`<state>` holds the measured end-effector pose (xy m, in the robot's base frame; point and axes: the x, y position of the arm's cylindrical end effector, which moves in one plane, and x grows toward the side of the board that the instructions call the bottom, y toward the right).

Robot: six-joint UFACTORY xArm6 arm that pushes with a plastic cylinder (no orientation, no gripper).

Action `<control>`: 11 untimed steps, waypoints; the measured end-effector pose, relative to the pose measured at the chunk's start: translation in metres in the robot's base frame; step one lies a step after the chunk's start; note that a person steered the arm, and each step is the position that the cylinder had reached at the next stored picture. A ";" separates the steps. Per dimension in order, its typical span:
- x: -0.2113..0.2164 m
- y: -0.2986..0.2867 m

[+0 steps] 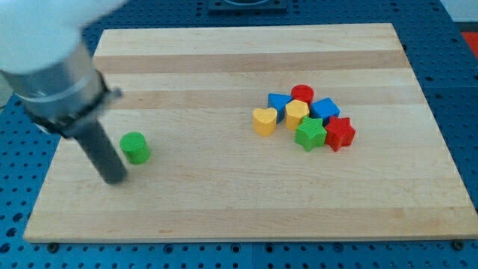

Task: Push green circle towards the center

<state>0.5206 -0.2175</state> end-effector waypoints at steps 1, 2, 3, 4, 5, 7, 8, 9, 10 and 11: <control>-0.045 -0.006; -0.021 0.066; 0.006 0.077; 0.034 0.039; 0.036 0.102; 0.036 0.100; 0.035 0.056; 0.020 0.132; 0.006 0.160; 0.025 0.080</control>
